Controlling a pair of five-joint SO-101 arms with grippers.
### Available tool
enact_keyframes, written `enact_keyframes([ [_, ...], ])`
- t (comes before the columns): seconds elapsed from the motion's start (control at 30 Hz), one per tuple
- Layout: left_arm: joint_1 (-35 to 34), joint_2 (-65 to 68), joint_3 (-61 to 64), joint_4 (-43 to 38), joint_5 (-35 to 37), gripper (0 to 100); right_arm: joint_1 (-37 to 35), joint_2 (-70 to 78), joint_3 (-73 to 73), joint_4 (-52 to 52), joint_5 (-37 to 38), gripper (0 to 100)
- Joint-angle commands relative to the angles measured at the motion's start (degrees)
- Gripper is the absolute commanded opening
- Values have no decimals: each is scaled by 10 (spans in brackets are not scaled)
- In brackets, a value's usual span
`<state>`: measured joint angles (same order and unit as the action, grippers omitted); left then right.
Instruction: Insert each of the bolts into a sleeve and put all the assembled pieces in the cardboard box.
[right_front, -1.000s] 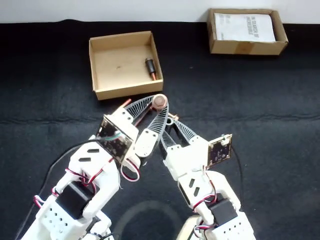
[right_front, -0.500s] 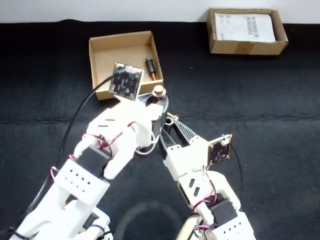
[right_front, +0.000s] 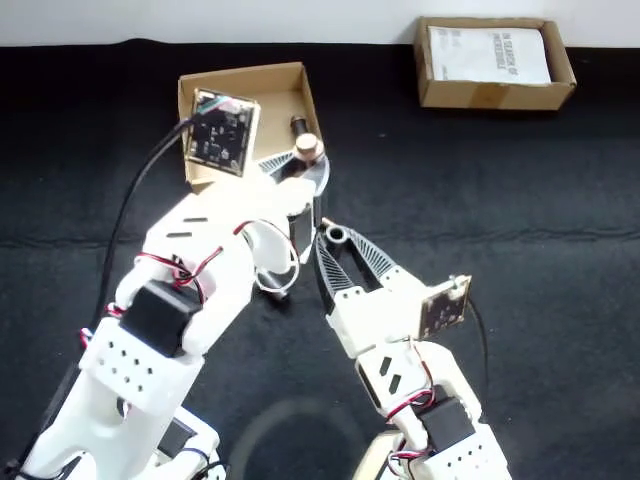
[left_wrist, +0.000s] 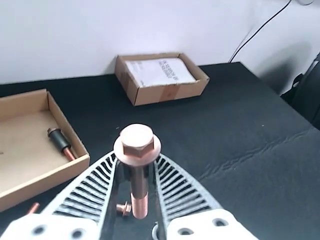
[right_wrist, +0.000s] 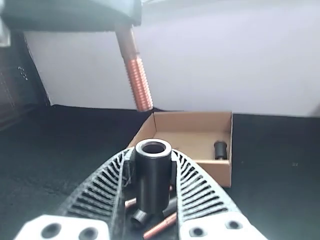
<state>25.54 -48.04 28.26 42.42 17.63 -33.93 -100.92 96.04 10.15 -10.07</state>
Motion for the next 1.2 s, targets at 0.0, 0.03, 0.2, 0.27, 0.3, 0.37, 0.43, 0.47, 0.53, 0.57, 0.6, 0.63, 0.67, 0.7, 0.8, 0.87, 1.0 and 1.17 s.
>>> enact_keyframes([
  [0.0, -3, -2, -69, 33, 0, 10, -2, -14, 78, -21, 19, 8],
  [0.03, 0, -2, -79, 44, 0, 10, -2, -14, 78, -21, 19, 8],
  [0.2, 31, 0, -89, 73, 0, 10, -4, -14, 78, -21, 20, 8],
  [0.27, 36, 1, -87, 74, 0, 10, -4, -14, 78, -21, 20, 8],
  [0.3, 37, 2, -87, 72, 0, 10, -4, -14, 78, -21, 20, 8],
  [0.37, 38, 3, -87, 70, 0, 10, -4, -14, 78, -21, 20, 8],
  [0.43, 43, 9, -87, 70, 0, 10, -4, -14, 78, -21, 20, 8],
  [0.47, 45, 19, -87, 70, 0, 10, -4, -14, 78, -21, 20, 8],
  [0.53, 45, 34, -90, 73, 0, 10, -4, -14, 78, -21, 20, 8],
  [0.57, 44, 41, -90, 73, -1, 10, -4, -14, 78, -21, 20, 8],
  [0.6, 45, 46, -88, 72, -2, 10, -4, -14, 78, -21, 19, 8],
  [0.63, 46, 52, -88, 72, -3, 10, -4, -14, 78, -21, 19, 8],
  [0.67, 47, 57, -88, 71, -11, 10, -4, -14, 78, -21, 19, 8],
  [0.7, 48, 61, -88, 70, -20, 10, -4, -14, 78, -21, 19, 8],
  [0.8, 51, 73, -88, 70, -29, 10, -2, -14, 78, -21, 19, 8],
  [0.87, 49, 76, -87, 71, -29, 10, -2, -14, 78, -21, 19, 8],
  [1.0, 52, 77, -73, 72, -29, 10, -2, -14, 78, -21, 18, 8],
  [1.17, 85, 73, -29, 75, -26, 10, -2, -14, 78, -21, 18, 8],
])
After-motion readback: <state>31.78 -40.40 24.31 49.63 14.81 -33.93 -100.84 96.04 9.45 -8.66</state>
